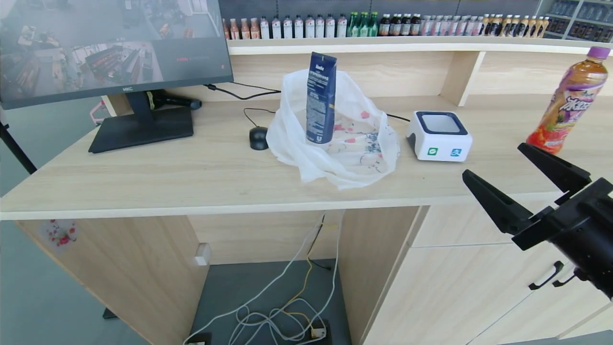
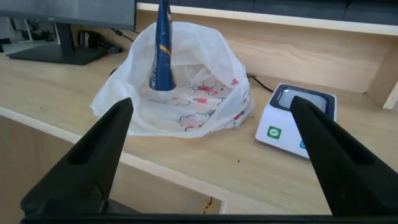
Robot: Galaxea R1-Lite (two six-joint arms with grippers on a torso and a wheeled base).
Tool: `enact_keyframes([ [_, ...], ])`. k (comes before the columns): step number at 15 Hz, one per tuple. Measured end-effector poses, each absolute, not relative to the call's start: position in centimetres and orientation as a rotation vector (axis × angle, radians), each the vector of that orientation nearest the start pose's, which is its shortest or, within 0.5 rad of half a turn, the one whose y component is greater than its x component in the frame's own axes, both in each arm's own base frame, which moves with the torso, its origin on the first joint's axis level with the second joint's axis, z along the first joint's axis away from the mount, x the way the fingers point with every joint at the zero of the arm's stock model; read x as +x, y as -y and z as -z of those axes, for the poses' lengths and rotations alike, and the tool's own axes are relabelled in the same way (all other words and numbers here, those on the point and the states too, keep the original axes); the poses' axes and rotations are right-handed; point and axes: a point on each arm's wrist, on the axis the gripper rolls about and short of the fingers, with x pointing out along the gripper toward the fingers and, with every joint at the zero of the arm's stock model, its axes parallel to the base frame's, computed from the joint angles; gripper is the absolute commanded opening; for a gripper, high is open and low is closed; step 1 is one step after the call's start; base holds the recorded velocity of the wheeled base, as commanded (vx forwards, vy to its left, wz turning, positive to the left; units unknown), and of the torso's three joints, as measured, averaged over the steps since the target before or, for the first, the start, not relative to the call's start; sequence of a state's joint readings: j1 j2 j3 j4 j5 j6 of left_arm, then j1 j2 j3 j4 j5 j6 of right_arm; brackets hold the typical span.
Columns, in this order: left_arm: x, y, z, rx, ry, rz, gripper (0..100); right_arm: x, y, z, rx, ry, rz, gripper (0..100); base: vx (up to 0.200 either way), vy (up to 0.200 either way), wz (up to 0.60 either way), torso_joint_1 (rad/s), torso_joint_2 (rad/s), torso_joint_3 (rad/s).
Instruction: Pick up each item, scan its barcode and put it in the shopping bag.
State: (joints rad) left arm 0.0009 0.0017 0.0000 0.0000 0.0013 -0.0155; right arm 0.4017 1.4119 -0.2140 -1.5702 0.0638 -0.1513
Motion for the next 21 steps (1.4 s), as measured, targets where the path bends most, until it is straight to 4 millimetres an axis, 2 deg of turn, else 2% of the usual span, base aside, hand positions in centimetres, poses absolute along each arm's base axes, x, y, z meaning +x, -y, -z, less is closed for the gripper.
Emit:
enact_keyframes([
  [1, -2.3, 0.0, -7.5, -0.014, -0.003, -0.001, 100, 16.7, -7.3, -19.8, -0.083, 0.404, -0.434, 100, -0.2, -0.2, 0.0, 0.002, 0.01, 0.002],
  [7, -2.3, 0.0, -7.6, -0.016, -0.002, -0.001, 100, 15.8, -7.0, -19.7, -0.082, 0.403, -0.436, 100, 0.0, -0.2, 0.0, 0.005, 0.0, 0.003],
  [10, -2.3, 0.0, -7.6, -0.018, -0.002, -0.001, 100, 15.6, -6.9, -19.8, -0.079, 0.412, -0.436, 100, 0.0, 0.0, 0.0, 0.0, 0.0, 0.0],
  [21, -2.3, 0.0, -7.6, -0.018, -0.002, -0.001, 100, 15.5, -6.9, -20.0, -0.076, 0.422, -0.436, 100, 0.0, -0.2, 0.0, 0.005, 0.0, -0.001],
])
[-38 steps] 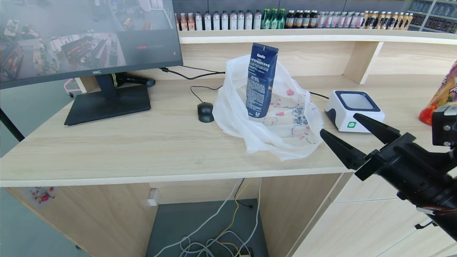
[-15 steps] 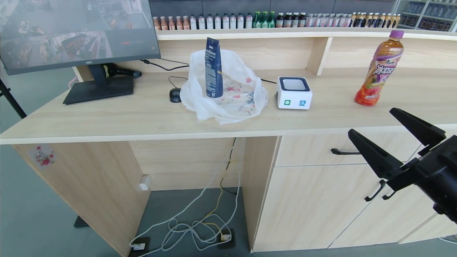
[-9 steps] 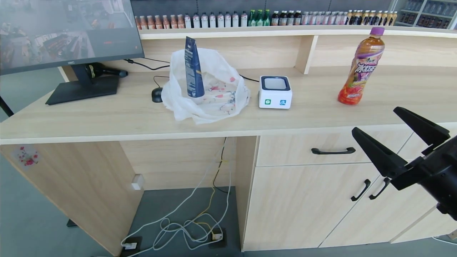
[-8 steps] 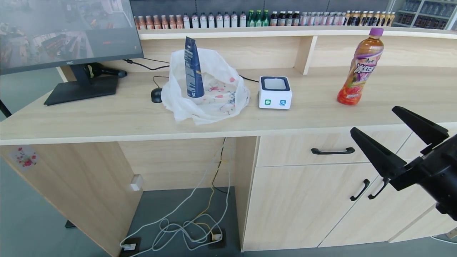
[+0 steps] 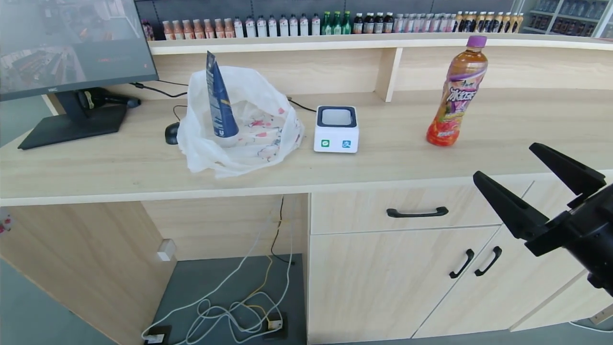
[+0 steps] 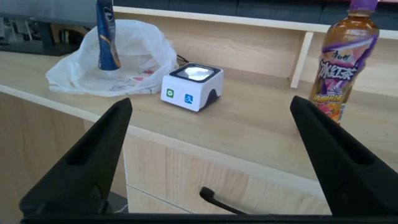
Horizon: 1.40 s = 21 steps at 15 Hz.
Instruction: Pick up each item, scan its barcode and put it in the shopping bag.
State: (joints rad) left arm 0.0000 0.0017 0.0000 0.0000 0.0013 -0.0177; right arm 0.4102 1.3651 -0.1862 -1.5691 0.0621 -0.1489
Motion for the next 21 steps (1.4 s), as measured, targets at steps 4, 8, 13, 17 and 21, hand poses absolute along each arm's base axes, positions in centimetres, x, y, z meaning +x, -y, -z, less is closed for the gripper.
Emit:
enact_keyframes([
  [4, -2.3, 0.0, -7.6, -0.018, -0.001, -0.001, 100, 15.0, -6.7, -20.0, -0.074, 0.426, -0.437, 100, 0.0, -0.2, 0.0, -0.001, 0.0, -0.002],
  [8, -2.3, 0.0, -7.6, -0.018, -0.001, -0.002, 100, 15.0, -6.7, -20.2, -0.072, 0.437, -0.435, 100, 0.0, -0.2, 0.0, 0.004, 0.0, 0.0],
  [13, -2.3, 0.0, -7.6, -0.017, -0.002, -0.003, 100, 15.4, -6.8, -20.0, -0.076, 0.425, -0.434, 100, 0.0, -0.2, 0.0, 0.001, 0.0, 0.002],
  [17, -2.3, 0.0, -7.6, -0.016, -0.002, -0.003, 100, 16.4, -7.2, -20.1, -0.075, 0.417, -0.415, 100, 0.0, 0.0, 0.0, 0.0, 0.0, 0.0],
  [21, -2.3, 0.0, -7.6, -0.016, -0.001, -0.001, 100, 19.6, -8.3, -21.0, -0.063, 0.422, -0.359, 100, 0.0, 0.0, 0.0, 0.0, 0.0, 0.0],
])
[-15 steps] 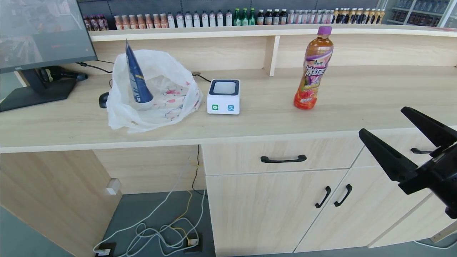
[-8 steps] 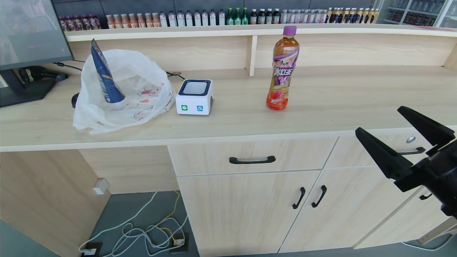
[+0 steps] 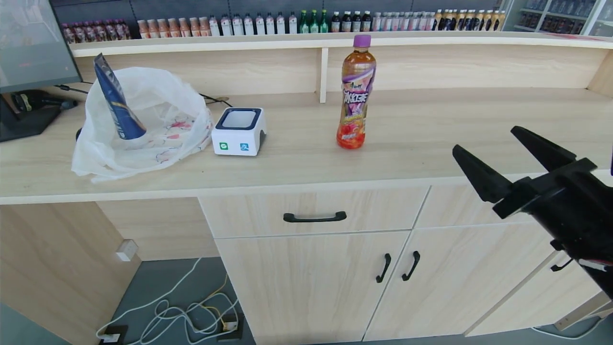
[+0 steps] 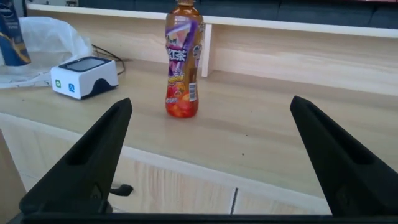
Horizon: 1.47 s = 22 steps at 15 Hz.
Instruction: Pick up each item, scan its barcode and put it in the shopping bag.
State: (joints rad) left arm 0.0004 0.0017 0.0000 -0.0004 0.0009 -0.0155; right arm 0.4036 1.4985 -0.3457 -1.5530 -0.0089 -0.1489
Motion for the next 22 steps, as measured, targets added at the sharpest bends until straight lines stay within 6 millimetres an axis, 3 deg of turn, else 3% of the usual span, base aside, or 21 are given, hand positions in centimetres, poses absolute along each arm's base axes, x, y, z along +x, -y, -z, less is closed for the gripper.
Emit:
enact_keyframes([
  [4, -2.3, 0.0, -7.6, -0.015, -0.002, -0.002, 100, 23.5, -10.0, -22.2, -0.084, 0.292, -0.367, 100, 0.0, 0.0, 0.0, 0.0, 0.0, 0.0],
  [7, -2.3, 0.0, -7.6, -0.011, -0.002, -0.001, 100, 25.2, -10.7, -23.5, -0.069, 0.26, -0.34, 100, 0.0, 0.0, 0.0, 0.0, 0.0, 0.0],
  [13, -2.3, 0.0, -7.6, -0.013, -0.002, -0.001, 100, 25.9, -11.1, -23.5, -0.068, 0.256, -0.343, 100, 0.2, 0.0, 0.0, 0.001, 0.0, 0.004],
  [22, -2.3, 0.0, -7.6, -0.014, -0.002, -0.001, 100, 25.9, -13.1, -23.3, -0.076, 0.221, -0.407, 100, 0.0, 0.0, 0.0, 0.0, 0.0, 0.0],
])
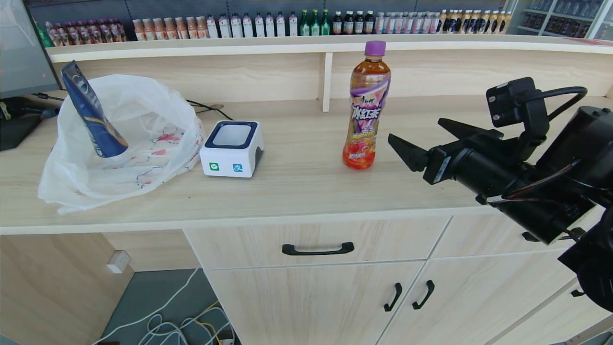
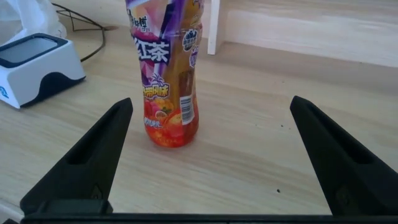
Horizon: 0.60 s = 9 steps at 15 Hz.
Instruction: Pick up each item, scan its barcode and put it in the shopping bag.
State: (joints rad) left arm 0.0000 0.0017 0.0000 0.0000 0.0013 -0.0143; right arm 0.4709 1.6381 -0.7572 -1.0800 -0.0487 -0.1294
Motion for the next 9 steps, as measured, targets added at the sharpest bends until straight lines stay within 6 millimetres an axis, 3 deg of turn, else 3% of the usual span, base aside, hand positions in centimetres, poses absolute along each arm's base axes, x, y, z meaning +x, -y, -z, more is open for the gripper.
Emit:
enact_keyframes([
  [5, -2.3, 0.0, -7.6, -0.014, -0.002, -0.002, 100, 27.6, -15.5, -24.9, -0.069, 0.228, -0.446, 100, 0.0, 0.0, 0.0, 0.0, 0.0, 0.0],
  [9, -2.3, 0.0, -7.6, -0.013, -0.002, -0.001, 100, 29.0, -16.6, -24.7, -0.076, 0.203, -0.458, 100, 0.0, 0.0, 0.0, 0.0, 0.0, 0.0],
])
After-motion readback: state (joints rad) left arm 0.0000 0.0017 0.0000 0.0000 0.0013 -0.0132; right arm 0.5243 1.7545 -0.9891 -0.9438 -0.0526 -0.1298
